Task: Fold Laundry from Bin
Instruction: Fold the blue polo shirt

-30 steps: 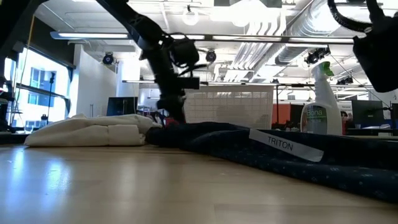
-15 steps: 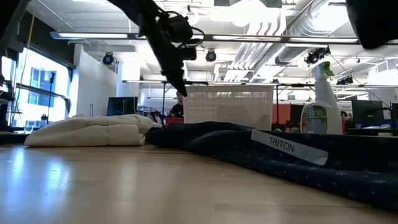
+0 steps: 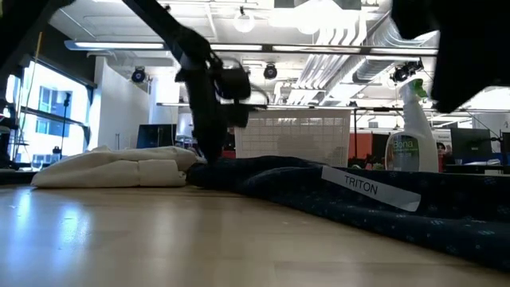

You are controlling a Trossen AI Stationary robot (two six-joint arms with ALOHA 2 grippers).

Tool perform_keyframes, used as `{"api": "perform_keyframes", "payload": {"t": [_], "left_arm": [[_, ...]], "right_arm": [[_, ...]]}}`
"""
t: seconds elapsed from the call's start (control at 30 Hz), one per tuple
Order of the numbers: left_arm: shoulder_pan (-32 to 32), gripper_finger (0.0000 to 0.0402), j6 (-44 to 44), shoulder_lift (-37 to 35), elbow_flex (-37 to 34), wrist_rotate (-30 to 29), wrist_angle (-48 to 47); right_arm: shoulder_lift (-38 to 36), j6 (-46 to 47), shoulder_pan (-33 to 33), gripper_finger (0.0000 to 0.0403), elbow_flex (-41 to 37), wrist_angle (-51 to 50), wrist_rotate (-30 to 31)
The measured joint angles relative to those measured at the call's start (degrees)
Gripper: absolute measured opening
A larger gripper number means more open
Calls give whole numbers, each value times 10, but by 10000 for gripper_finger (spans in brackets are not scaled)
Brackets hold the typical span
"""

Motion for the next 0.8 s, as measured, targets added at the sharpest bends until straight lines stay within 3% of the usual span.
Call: {"api": "perform_keyframes", "payload": {"t": [0.17,0.37,0.6,0.8], "left_arm": [[-5,132,27,36,1,15,-11],[-26,16,104,35,8,14,-26],[-29,3,154,-10,75,-109,6],[3,1,204,-14,132,-131,68]], "right_arm": [[0,-30,-29,74,0,3,-16],[0,-34,-42,74,0,6,-23],[6,-34,-45,74,1,26,-23],[49,-39,-52,74,1,34,-48]]}}
